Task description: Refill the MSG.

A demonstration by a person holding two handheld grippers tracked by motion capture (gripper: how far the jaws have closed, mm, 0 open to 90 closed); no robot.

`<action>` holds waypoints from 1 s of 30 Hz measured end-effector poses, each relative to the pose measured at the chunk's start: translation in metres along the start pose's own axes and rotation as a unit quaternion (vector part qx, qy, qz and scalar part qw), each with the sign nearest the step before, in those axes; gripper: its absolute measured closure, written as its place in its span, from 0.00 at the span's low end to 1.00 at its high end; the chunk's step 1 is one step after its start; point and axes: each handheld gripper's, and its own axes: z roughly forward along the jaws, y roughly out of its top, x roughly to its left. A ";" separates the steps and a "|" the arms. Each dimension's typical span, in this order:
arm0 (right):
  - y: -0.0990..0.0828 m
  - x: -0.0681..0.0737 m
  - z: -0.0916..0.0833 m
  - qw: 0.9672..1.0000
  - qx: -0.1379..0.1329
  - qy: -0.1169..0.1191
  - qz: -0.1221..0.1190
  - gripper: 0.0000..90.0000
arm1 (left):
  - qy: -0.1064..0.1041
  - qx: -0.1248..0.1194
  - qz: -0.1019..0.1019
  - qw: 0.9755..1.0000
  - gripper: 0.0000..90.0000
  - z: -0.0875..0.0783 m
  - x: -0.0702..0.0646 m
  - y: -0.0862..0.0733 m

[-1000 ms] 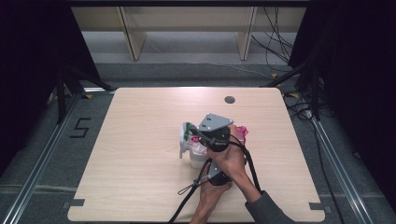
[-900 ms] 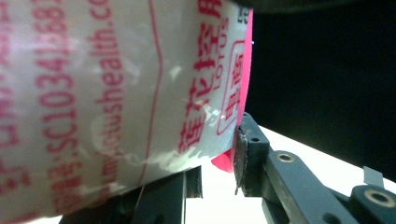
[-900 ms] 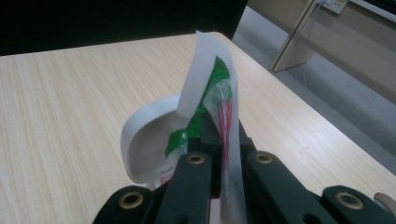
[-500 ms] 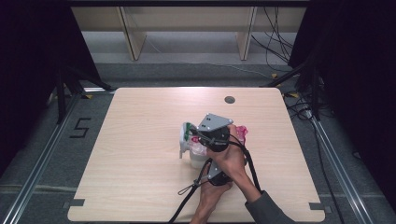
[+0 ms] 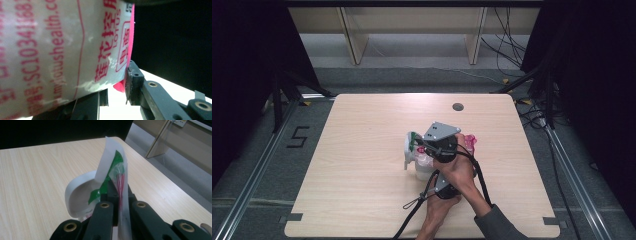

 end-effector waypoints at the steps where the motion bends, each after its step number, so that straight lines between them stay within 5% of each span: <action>1: 0.001 -0.002 -0.001 1.000 -0.003 0.001 -0.006 1.00 | 0.010 0.031 0.031 0.999 0.83 -0.004 0.003 0.002; 2: 0.001 -0.002 -0.002 1.000 -0.009 0.000 -0.006 1.00 | 0.002 -0.001 0.004 1.000 0.83 0.001 -0.001 0.002; 4: 0.001 -0.004 -0.003 1.000 -0.010 -0.001 -0.005 1.00 | 0.001 0.023 0.024 0.999 0.83 -0.001 0.002 0.003; 5: 0.000 -0.004 -0.002 1.000 -0.005 0.002 0.003 1.00 | -0.002 0.001 0.002 1.000 0.83 0.002 0.000 0.001; 7: 0.000 -0.002 -0.001 1.000 -0.004 0.000 0.001 1.00 | -0.005 -0.004 -0.003 1.000 0.83 0.003 -0.001 0.001; 8: 0.000 -0.002 -0.002 1.000 -0.005 0.000 -0.001 1.00 | -0.006 -0.002 0.003 1.000 0.83 0.002 0.000 0.002; 9: 0.001 -0.002 -0.003 1.000 -0.008 0.000 -0.005 1.00 | 0.002 0.042 0.038 0.998 0.83 -0.004 0.004 0.005; 10: 0.001 -0.002 -0.002 1.000 -0.008 0.000 -0.007 1.00 | 0.007 0.051 0.046 0.998 0.83 -0.006 0.004 0.005; 11: 0.000 -0.002 -0.001 1.000 -0.004 0.001 -0.005 1.00 | 0.010 0.024 0.023 0.999 0.83 -0.003 0.002 0.003; 13: 0.000 -0.002 -0.001 1.000 -0.004 0.003 -0.006 1.00 | 0.008 0.041 0.042 0.998 0.83 -0.005 0.004 0.004; 14: 0.001 -0.002 -0.002 1.000 -0.007 0.004 -0.006 1.00 | -0.002 -0.006 0.000 1.000 0.83 0.002 -0.001 0.003; 15: 0.002 -0.002 -0.003 1.000 -0.012 0.003 -0.004 1.00 | -0.004 -0.002 0.004 1.000 0.83 0.001 -0.001 0.003; 16: 0.002 -0.002 -0.003 1.000 -0.011 0.004 -0.009 1.00 | -0.004 0.026 0.037 0.999 0.83 -0.002 0.004 0.004; 18: 0.000 -0.001 -0.002 1.000 -0.003 0.002 0.004 1.00 | -0.003 0.007 0.013 1.000 0.83 0.001 0.000 0.003; 19: 0.001 -0.001 -0.002 1.000 -0.004 0.003 0.002 1.00 | -0.003 0.024 0.035 0.999 0.83 -0.002 0.003 0.003; 20: 0.001 -0.002 -0.003 1.000 -0.007 0.002 -0.004 1.00 | -0.005 0.023 0.035 0.999 0.83 -0.002 0.003 0.003; 21: 0.002 -0.002 -0.004 1.000 -0.010 0.002 -0.006 1.00 | -0.005 -0.001 0.005 1.000 0.83 0.001 -0.001 0.003; 24: 0.001 -0.002 -0.002 1.000 -0.005 0.002 0.001 1.00 | -0.005 -0.005 -0.001 1.000 0.83 0.002 -0.001 0.002; 25: 0.001 -0.001 -0.002 1.000 -0.005 0.001 0.002 1.00 | -0.003 0.015 0.024 1.000 0.83 -0.001 0.002 0.003; 27: 0.002 0.000 -0.004 1.000 -0.008 0.001 -0.001 1.00 | -0.006 0.020 0.029 0.999 0.83 -0.002 0.002 0.003; 28: 0.002 0.000 -0.004 1.000 -0.006 0.002 -0.003 1.00 | -0.001 0.070 0.076 0.995 0.83 -0.009 0.007 0.007; 29: 0.002 -0.001 -0.003 1.000 -0.007 0.002 -0.009 1.00 | 0.003 0.066 0.074 0.995 0.83 -0.009 0.007 0.007; 30: 0.001 -0.001 -0.002 1.000 -0.004 0.004 -0.007 1.00 | 0.001 0.015 0.021 1.000 0.83 -0.003 0.001 0.004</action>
